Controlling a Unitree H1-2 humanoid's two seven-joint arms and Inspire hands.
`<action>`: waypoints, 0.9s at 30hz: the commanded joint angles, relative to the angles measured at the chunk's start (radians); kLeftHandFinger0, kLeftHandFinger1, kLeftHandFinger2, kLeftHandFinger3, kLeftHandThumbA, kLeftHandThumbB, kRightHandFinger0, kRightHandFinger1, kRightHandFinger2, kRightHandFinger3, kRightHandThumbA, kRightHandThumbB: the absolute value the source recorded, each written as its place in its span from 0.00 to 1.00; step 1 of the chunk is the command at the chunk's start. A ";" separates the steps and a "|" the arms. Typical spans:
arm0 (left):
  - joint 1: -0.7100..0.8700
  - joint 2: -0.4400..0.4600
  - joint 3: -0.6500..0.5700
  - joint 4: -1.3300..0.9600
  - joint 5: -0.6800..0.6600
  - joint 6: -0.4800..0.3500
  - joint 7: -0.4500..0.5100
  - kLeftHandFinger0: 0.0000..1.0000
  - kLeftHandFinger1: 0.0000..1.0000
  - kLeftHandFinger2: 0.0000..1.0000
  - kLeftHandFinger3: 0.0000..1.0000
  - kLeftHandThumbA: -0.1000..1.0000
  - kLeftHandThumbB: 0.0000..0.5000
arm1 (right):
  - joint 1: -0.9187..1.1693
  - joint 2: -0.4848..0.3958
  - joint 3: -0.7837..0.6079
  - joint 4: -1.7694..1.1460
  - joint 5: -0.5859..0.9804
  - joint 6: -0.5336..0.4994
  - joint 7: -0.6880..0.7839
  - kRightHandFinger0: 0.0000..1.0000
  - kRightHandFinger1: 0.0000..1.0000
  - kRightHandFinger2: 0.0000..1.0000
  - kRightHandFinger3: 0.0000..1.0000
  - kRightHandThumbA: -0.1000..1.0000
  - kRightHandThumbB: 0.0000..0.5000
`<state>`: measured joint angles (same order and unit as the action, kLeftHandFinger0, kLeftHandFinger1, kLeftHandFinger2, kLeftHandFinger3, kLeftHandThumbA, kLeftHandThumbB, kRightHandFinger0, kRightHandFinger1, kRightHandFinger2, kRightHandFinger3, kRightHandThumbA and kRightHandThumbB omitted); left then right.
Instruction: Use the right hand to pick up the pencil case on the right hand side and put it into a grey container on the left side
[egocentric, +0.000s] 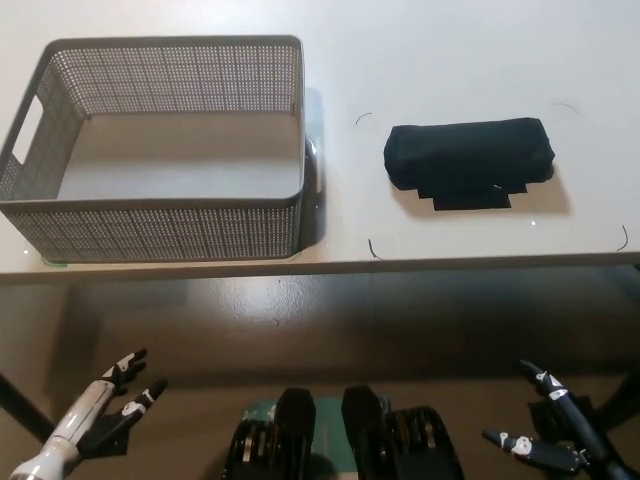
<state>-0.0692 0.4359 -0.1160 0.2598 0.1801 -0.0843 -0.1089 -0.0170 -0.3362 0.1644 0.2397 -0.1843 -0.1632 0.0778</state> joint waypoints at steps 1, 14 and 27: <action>-0.024 0.019 0.012 -0.022 0.013 -0.046 -0.007 1.00 1.00 1.00 1.00 0.87 0.43 | 0.075 -0.080 -0.077 -0.331 -0.153 0.033 -0.049 1.00 1.00 1.00 1.00 1.00 0.78; -0.027 0.020 0.007 -0.023 0.025 -0.049 -0.009 1.00 1.00 1.00 1.00 0.86 0.43 | 0.177 -0.127 -0.266 -0.737 -0.176 0.133 -0.011 1.00 1.00 1.00 1.00 0.98 0.75; -0.014 0.011 -0.001 -0.017 0.028 -0.058 -0.012 1.00 1.00 1.00 1.00 0.85 0.42 | -0.179 -0.269 -0.320 -0.812 -0.133 0.279 0.112 1.00 1.00 1.00 1.00 1.00 1.00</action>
<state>-0.0691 0.4332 -0.1172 0.2613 0.1908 -0.0855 -0.1122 -0.0369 -0.5204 -0.1251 -0.4747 -0.2994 -0.0136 0.1080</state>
